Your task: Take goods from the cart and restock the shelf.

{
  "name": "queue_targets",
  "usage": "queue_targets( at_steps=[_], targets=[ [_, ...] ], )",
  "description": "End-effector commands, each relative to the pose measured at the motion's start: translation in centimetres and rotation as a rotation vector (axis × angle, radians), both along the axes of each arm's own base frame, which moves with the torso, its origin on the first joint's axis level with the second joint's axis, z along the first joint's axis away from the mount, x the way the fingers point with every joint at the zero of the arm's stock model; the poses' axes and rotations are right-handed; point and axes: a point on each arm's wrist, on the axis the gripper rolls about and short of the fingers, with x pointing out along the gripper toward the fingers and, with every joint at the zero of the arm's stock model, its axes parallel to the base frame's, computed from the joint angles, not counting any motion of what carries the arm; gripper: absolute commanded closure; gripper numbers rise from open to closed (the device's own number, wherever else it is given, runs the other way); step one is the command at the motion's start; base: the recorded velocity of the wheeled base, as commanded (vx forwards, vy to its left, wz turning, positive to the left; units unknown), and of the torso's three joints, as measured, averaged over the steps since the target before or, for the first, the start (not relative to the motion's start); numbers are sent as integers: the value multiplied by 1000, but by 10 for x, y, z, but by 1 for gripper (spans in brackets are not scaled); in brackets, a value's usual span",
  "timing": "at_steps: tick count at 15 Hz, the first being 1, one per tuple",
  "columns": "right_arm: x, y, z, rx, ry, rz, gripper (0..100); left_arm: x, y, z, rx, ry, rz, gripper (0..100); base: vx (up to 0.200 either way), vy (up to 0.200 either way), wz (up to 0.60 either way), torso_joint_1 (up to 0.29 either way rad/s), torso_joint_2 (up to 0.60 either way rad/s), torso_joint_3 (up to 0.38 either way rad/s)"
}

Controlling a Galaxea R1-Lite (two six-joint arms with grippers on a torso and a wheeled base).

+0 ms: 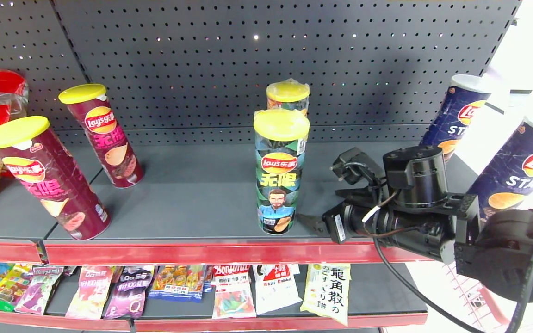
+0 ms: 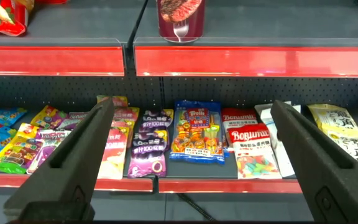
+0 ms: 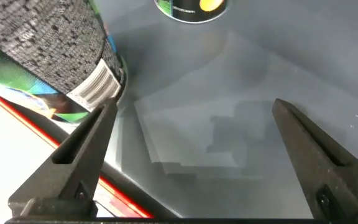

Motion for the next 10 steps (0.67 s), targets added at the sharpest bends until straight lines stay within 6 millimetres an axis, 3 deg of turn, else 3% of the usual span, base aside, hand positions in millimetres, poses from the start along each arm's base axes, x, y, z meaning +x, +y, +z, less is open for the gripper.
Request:
queue_targets(
  at_steps=[1, 6, 7, 10],
  targets=[
    [-10, -9, 11, 19, -25, -3, 0, 0, 0, 0, 0, 0, 1, 0, 0, 0, 0, 0, 0, 0],
    [-61, -51, 33, 67, -85, -10, 0, 0, 0, 0, 0, 0, 1, 0, 0, 0, 0, 0, 0, 0],
    [-82, -65, 37, 89, -109, -4, 0, 0, 0, 0, 0, 0, 1, 0, 0, 0, 0, 0, 0, 0],
    [-133, -99, 16, 109, -89, 98, 0, 0, 0, 0, 0, 0, 1, 0, 0, 0, 0, 0, 0, 0]
  ],
)
